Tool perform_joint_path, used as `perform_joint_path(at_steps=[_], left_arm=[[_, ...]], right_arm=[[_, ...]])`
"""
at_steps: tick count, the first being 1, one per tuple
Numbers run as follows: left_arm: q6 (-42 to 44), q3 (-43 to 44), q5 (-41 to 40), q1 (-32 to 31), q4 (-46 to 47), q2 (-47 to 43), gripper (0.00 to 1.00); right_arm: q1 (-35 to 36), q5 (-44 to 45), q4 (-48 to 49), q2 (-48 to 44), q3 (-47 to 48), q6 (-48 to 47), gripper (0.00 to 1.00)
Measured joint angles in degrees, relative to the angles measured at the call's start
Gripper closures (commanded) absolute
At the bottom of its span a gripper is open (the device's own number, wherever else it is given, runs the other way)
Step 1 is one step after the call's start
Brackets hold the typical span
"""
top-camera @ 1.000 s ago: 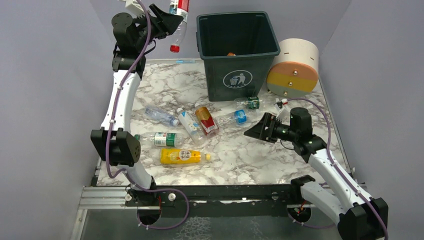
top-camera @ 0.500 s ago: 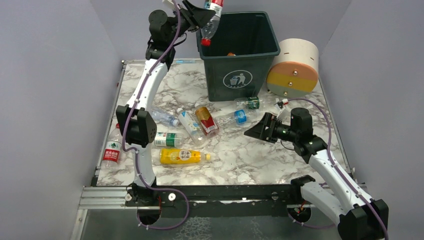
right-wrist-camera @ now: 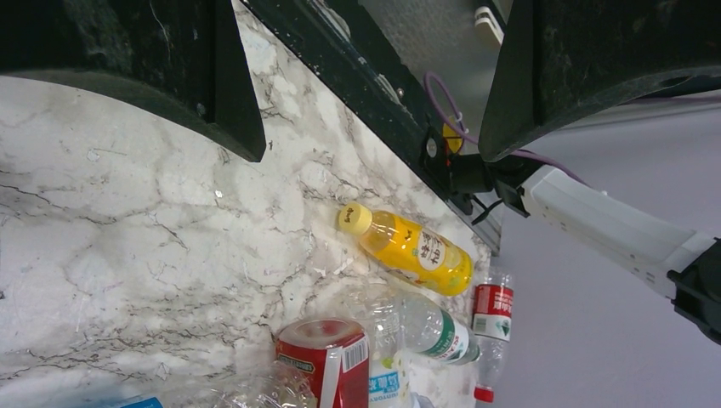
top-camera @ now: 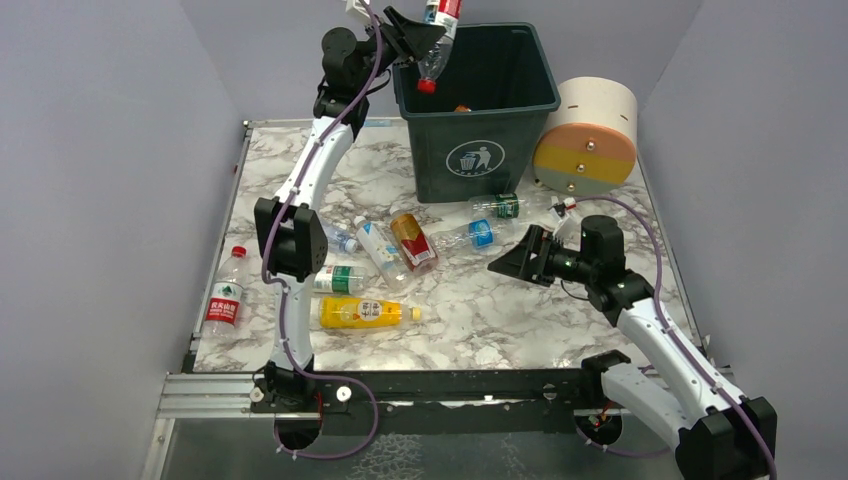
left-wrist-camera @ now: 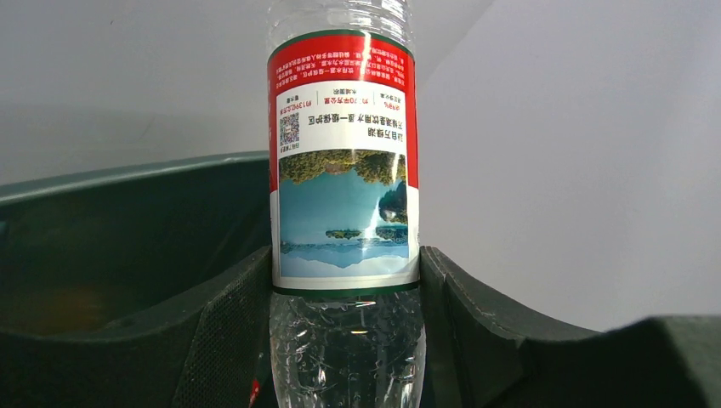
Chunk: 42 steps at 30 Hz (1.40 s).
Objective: Put the plastic bottles in the bin
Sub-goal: Place the plastic bottle in the trash bin, then pick up the plastic bottle at the center of the board.
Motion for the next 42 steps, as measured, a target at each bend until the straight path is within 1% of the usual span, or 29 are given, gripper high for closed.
perform_joint_path(at_steps=[3, 4, 5, 15, 19, 22, 27, 31, 34, 36, 39, 42], left_arm=[[0.1, 0.0, -0.2, 0.0, 0.1, 1.5, 0.15], [0.2, 0.1, -0.2, 0.0, 0.1, 1.9, 0.04], [0.3, 0.3, -0.2, 0.0, 0.1, 2.3, 0.01], [2.4, 1.6, 0.2, 0.3, -0.9, 3.1, 0.01], [4.0, -3.6, 1.7, 1.5, -4.6, -1.9, 0.01], [6.1, -10.7, 2.8, 2.3, -8.5, -9.5, 0.01], [9.7, -26.4, 3.6, 3.0, -13.2, -26.8, 0.01], [12.1, -45.0, 4.2, 2.6, -15.1, -44.3, 0.01], [13.1, -56.4, 4.2, 2.0, -16.7, -53.6, 0.01], [13.4, -64.2, 4.1, 1.2, -18.2, -58.5, 0.01], [13.6, -73.4, 3.3, -0.2, -21.0, -63.5, 0.01], [13.6, -80.8, 2.4, -1.4, -24.1, -68.2, 0.01]], right_arm=[[0.0, -0.2, 0.0, 0.4, 0.0, 0.0, 0.01], [0.0, -0.2, 0.1, 0.6, 0.0, 0.0, 0.01], [0.0, -0.2, 0.1, 0.8, 0.0, 0.0, 0.01], [0.0, -0.2, 0.1, 1.3, 0.0, 0.0, 0.01], [0.0, -0.2, 0.0, 1.1, 0.0, 0.0, 0.0], [0.0, -0.2, -0.1, 0.6, 0.0, -0.1, 0.0], [0.0, -0.2, -0.5, 0.5, 0.0, -0.5, 0.0], [0.0, -0.2, -1.2, 0.9, 0.5, -1.1, 0.0], [0.0, -0.2, -1.2, 1.4, 0.8, -1.5, 0.0], [0.0, -0.2, -1.3, 1.8, 0.8, -1.8, 0.0], [0.0, -0.2, -1.4, 2.5, 0.7, -2.1, 0.0], [0.0, -0.3, -1.3, 3.0, 0.2, -2.2, 0.01]])
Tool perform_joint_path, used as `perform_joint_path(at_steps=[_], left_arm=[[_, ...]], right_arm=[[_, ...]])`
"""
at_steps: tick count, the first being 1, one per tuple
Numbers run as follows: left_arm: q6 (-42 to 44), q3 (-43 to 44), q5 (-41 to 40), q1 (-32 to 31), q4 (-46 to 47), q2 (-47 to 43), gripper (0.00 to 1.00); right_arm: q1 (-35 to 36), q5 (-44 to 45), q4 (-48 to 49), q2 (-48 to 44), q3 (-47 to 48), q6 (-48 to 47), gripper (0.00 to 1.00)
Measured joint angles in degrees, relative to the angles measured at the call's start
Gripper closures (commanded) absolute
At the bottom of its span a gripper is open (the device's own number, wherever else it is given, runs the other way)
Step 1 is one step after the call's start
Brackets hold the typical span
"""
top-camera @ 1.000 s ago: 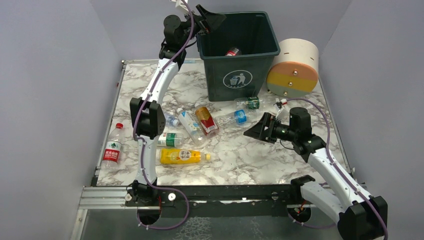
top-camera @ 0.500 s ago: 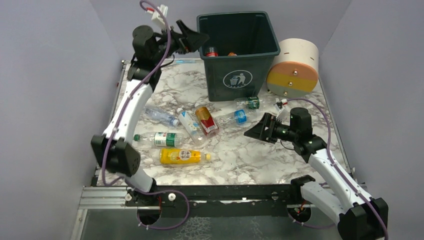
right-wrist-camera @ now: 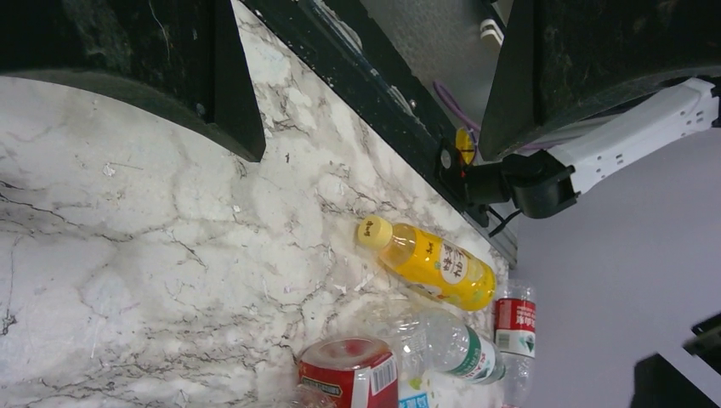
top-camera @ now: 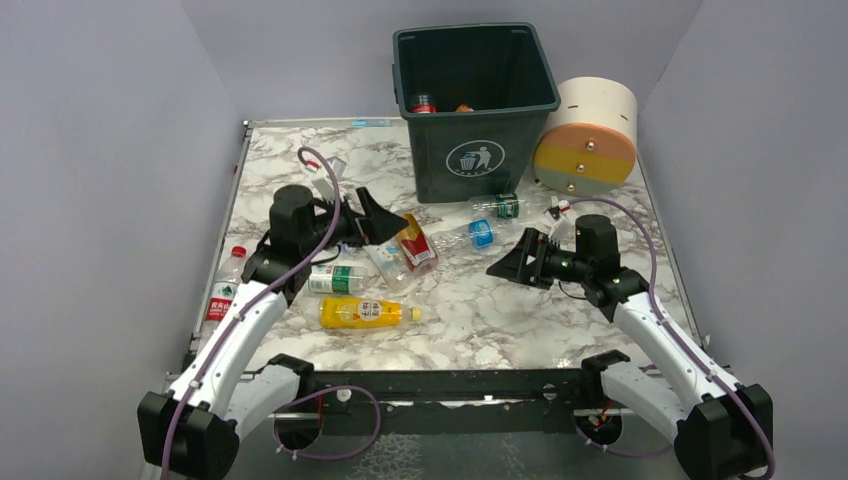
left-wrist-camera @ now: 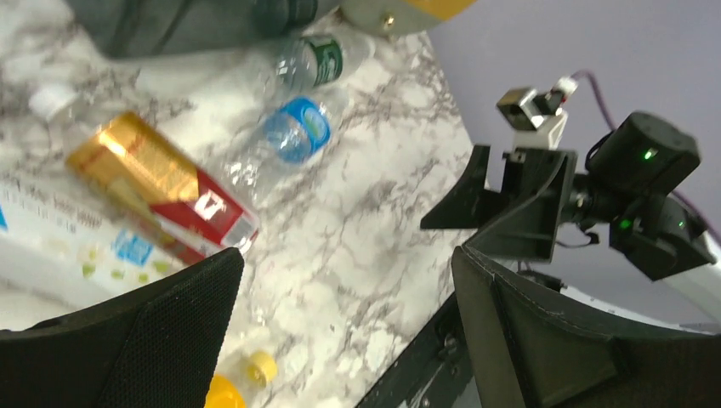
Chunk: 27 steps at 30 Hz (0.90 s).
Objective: Put the plastic bottles in the bin
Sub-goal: Pick up the plastic bottle at the center of the board.
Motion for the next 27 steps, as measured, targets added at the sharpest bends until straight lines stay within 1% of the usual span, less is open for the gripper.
perform_joint_path(at_steps=[6, 9, 13, 18, 22, 27], left_arm=[[0.2, -9.6, -0.9, -0.6, -3.1, -9.4, 0.01], [0.2, -12.3, -1.0, -0.7, -3.9, -11.6, 0.01], [0.8, -14.5, -1.1, -0.9, -5.3, -12.1, 0.01], [1.6, -14.9, -1.2, -1.1, -6.3, -11.6, 0.01], [1.8, -14.9, -1.7, -1.2, -6.3, -10.8, 0.01], [1.9, -14.9, -2.1, -1.2, -6.0, -9.1, 0.01]], right_arm=[[0.0, 0.0, -0.2, 0.7, -0.7, 0.0, 0.01], [0.0, 0.0, -0.2, 1.6, -0.7, 0.0, 0.0], [0.0, 0.2, 0.5, 5.4, -0.7, 0.0, 0.0], [0.0, 1.3, 3.1, 12.2, -0.5, 1.4, 0.0], [0.0, 4.6, 4.7, 18.6, 2.0, 3.6, 0.01], [0.0, 9.2, 8.5, 24.3, 6.2, 6.8, 0.01]])
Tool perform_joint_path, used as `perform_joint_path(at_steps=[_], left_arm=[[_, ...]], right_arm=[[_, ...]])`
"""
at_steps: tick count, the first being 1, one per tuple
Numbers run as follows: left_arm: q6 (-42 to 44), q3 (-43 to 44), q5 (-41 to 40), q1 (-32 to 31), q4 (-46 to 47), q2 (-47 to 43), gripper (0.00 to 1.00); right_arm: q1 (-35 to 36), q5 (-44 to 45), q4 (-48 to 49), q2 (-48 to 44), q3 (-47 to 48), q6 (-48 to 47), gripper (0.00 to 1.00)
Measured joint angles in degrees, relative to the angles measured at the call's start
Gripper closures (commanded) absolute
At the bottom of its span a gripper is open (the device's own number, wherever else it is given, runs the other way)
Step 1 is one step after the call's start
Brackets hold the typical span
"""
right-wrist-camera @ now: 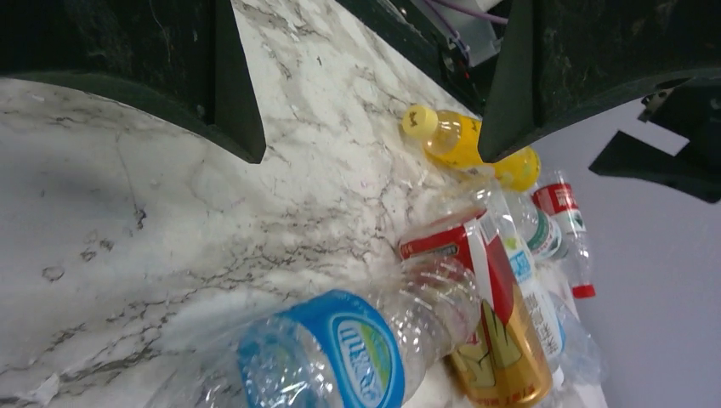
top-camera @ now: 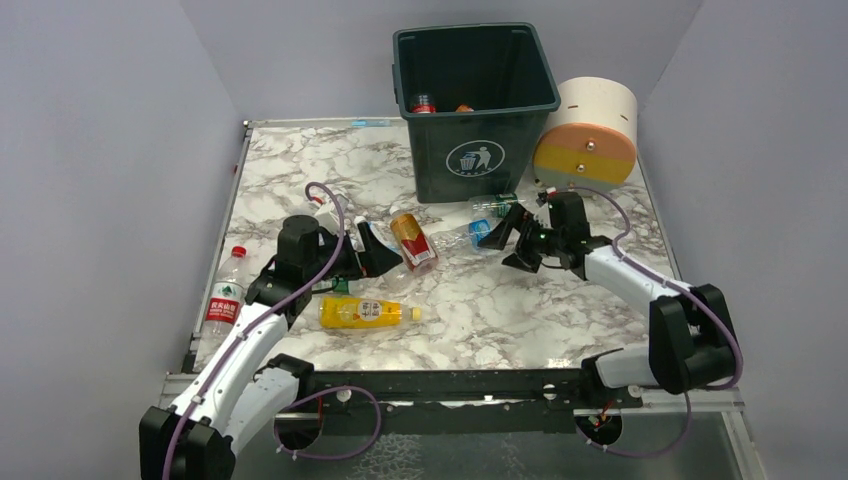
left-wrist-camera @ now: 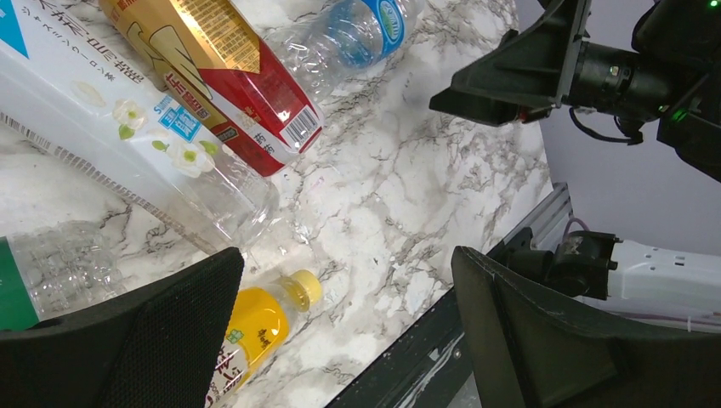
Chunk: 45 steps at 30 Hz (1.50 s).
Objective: Put the plastic bottles in the bin
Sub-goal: Pick up the plastic bottle at the center of the board.
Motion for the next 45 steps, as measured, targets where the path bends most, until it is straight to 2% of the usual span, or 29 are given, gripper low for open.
perform_joint_path(at_steps=[9, 27, 33, 42, 45], left_arm=[[0.1, 0.0, 0.0, -0.1, 0.2, 1.7, 0.01], [-0.1, 0.0, 0.0, -0.1, 1.0, 1.1, 0.01], [-0.2, 0.0, 0.0, -0.1, 1.0, 0.5, 0.01], [-0.4, -0.4, 0.0, -0.1, 1.3, -0.7, 0.01], [-0.5, -0.7, 0.0, -0.1, 1.4, -0.8, 0.01]], right_arm=[[1.1, 8.8, 1.6, 10.0, 5.6, 7.3, 0.01], [5.0, 20.3, -4.5, 22.5, 17.6, 17.3, 0.01], [5.6, 22.1, -5.6, 23.4, 18.2, 18.1, 0.1], [5.6, 23.6, -5.8, 22.7, 16.9, 17.4, 0.39], [5.6, 24.1, -6.0, 20.5, 15.1, 16.4, 0.41]])
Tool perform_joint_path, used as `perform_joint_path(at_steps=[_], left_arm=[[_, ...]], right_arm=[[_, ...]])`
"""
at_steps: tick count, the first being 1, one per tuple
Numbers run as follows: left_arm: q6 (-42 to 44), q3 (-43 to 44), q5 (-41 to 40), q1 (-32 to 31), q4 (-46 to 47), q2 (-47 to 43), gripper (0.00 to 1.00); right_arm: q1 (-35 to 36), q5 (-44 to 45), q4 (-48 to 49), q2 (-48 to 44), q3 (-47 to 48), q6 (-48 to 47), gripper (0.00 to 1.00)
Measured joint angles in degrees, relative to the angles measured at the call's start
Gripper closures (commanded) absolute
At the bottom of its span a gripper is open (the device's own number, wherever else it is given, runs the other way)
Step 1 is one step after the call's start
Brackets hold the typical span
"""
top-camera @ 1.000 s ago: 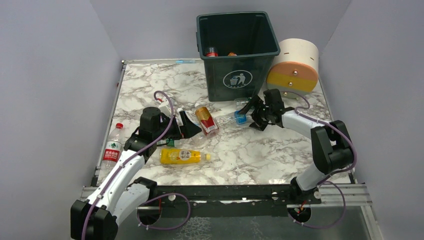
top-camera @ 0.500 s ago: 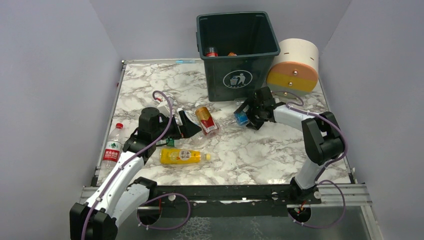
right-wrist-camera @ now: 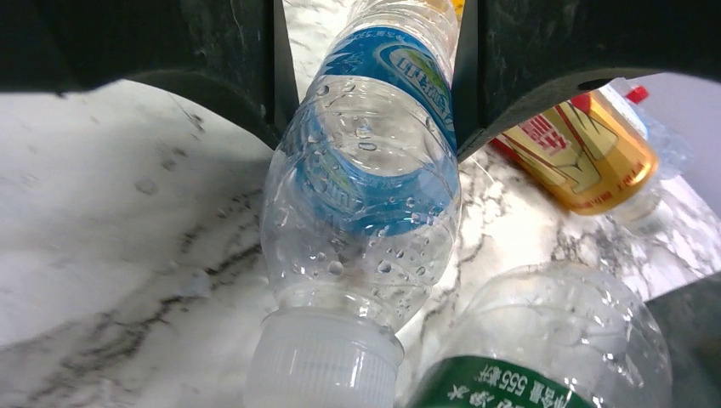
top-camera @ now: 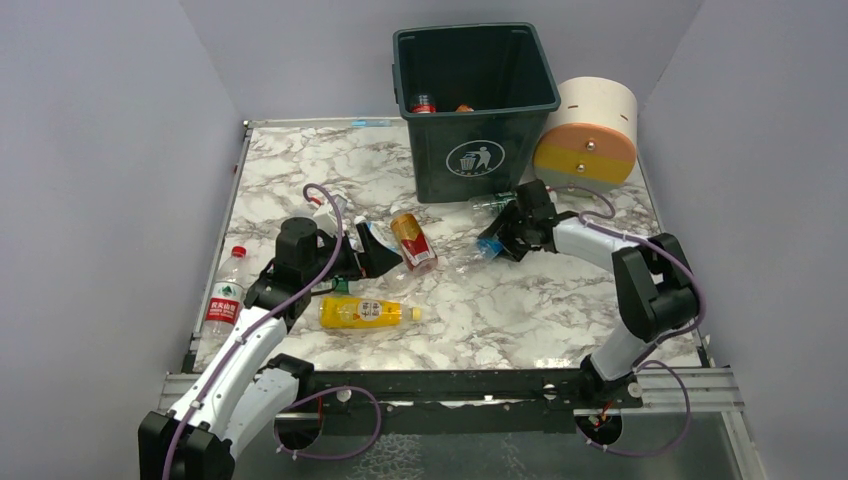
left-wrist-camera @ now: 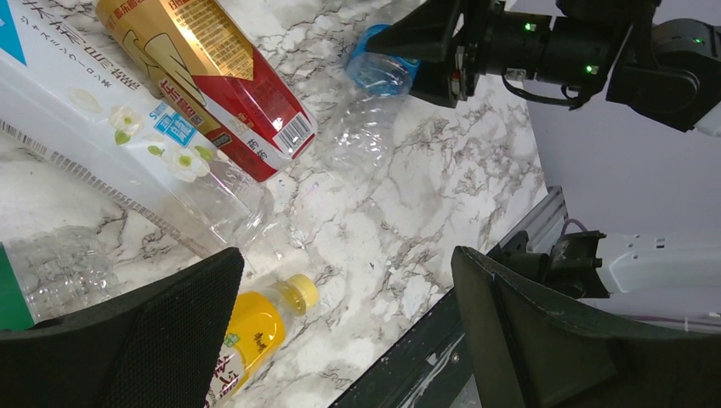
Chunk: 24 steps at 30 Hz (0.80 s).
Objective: Put the plastic bottles in the bin
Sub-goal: Pick up the plastic bottle at the center of the board.
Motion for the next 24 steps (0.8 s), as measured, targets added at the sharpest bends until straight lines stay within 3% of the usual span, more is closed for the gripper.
perform_joint_path(at_steps=[13, 20, 24], left_arm=[[-0.1, -0.4, -0.2, 0.0, 0.1, 0.0, 0.01], [-0.1, -0.4, -0.2, 0.0, 0.1, 0.0, 0.01], [-0.1, -0.4, -0.2, 0.0, 0.1, 0.0, 0.01]], right_arm=[[0.1, 2.1, -4.0, -24.5, -5.5, -8.8, 0.4], [0.1, 3.5, -8.3, -34.5, 0.5, -12.9, 0.39], [0.1, 4.2, -8.6, -35.8, 8.3, -14.4, 0.38]])
